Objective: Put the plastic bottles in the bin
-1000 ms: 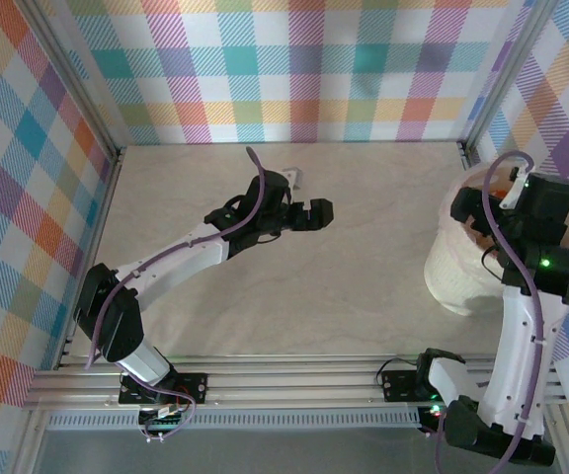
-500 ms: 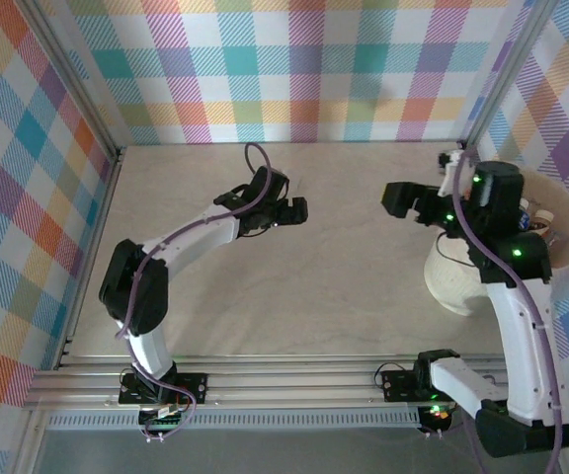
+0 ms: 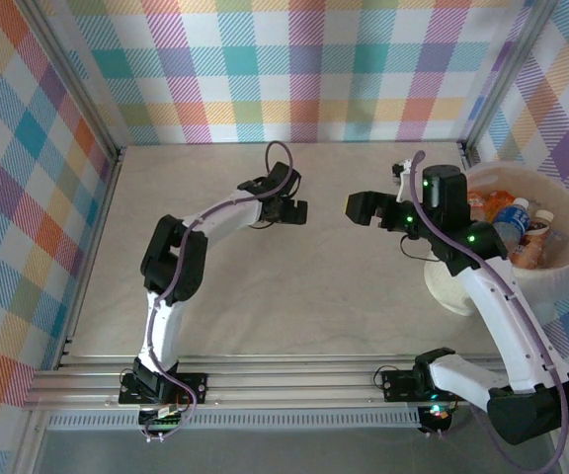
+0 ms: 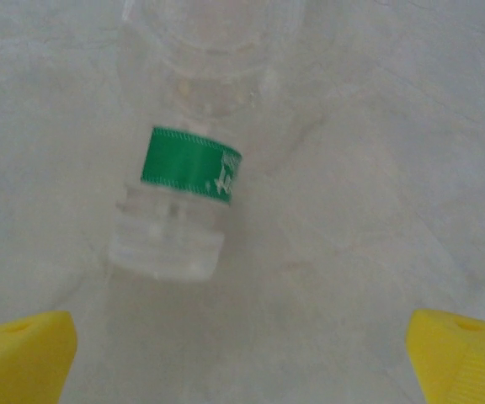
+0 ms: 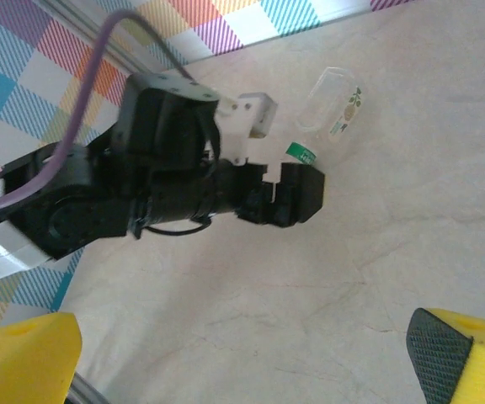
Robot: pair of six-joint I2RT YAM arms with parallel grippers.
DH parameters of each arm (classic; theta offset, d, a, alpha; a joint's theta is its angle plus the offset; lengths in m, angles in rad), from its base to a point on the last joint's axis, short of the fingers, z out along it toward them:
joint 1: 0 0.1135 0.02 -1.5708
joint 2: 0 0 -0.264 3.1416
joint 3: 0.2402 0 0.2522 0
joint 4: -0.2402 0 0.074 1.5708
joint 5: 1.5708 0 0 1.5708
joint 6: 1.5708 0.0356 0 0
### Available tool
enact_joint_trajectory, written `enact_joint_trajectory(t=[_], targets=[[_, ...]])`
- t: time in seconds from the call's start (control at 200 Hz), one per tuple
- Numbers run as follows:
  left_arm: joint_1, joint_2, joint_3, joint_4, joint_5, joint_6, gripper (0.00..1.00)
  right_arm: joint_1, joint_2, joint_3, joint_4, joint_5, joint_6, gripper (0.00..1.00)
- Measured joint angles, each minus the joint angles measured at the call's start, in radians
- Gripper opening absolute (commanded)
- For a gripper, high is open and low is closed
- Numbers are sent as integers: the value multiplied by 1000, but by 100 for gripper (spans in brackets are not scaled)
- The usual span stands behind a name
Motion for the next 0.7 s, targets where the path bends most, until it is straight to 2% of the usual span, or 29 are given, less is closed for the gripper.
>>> enact_joint_trajectory(t=[0.355, 0.555, 0.7], targets=[[61, 192, 185, -48, 14, 81, 86, 6, -25, 0, 3, 19, 0, 100], [65, 255, 269, -82, 27, 114, 59, 6, -23, 0, 3, 26, 0, 100], [66, 262, 282, -87, 40, 115, 43, 7, -15, 0, 3, 27, -1, 100]])
